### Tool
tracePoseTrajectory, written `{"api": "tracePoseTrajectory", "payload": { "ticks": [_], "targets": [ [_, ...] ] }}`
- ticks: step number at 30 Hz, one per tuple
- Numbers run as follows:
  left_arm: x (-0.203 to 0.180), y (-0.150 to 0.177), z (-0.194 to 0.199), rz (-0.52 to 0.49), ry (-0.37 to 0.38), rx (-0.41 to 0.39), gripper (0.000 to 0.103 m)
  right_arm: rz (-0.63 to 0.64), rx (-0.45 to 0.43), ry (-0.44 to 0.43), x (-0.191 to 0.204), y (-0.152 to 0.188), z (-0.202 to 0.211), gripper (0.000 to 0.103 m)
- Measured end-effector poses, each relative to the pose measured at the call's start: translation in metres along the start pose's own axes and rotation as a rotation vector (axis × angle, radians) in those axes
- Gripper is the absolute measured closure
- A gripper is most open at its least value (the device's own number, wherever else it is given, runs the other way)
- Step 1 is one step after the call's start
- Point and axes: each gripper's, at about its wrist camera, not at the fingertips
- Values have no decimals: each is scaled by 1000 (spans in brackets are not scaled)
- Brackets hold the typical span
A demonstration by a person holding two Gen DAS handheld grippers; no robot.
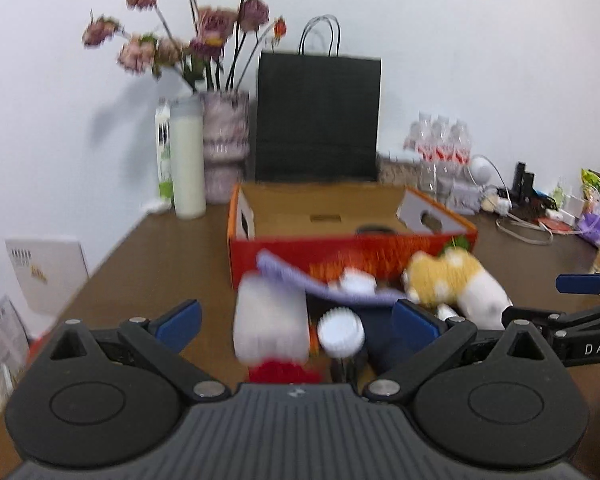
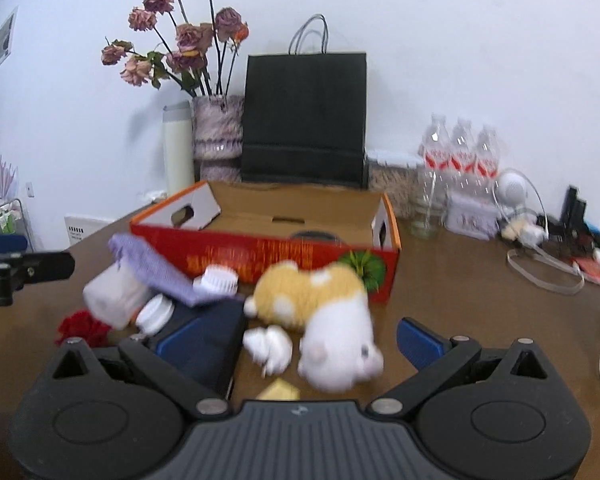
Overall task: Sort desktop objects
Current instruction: 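Move both grippers back from the box to the table objects, then grasp the second white cap with left gripper while right grasps thin black cable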
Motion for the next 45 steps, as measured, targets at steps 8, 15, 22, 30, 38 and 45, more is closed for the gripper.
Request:
{"api": "tracePoseTrajectory", "payload": {
  "ticks": [8, 15, 22, 30, 38, 45],
  "targets": [
    [4, 29, 27, 33, -21, 41, 0, -58, 50, 6, 7, 40, 25, 0],
    [4, 42, 45, 23, -21, 66, 0, -62, 74, -2, 17, 61, 40, 0],
    [2, 59, 51, 8, -30, 106, 0, -47, 89, -41, 33, 72, 47, 0],
    [-4, 71, 42, -38, -24, 148, 0, -39, 103, -58, 41, 78, 46, 0],
    [-9, 79, 27, -52, -33, 192, 36, -40, 122, -61, 41, 81, 42, 0],
    [-12, 82, 28, -51, -5, 188, 63, -34, 133, -73, 45, 81, 38, 0]
  ]
}}
Point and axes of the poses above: each gripper's, at about its wrist camera, not at the fingertips, and z roughly against the way its jaws point, x to its left, y to its underside, and after that the axes turned 2 degrees about -y, right-handed
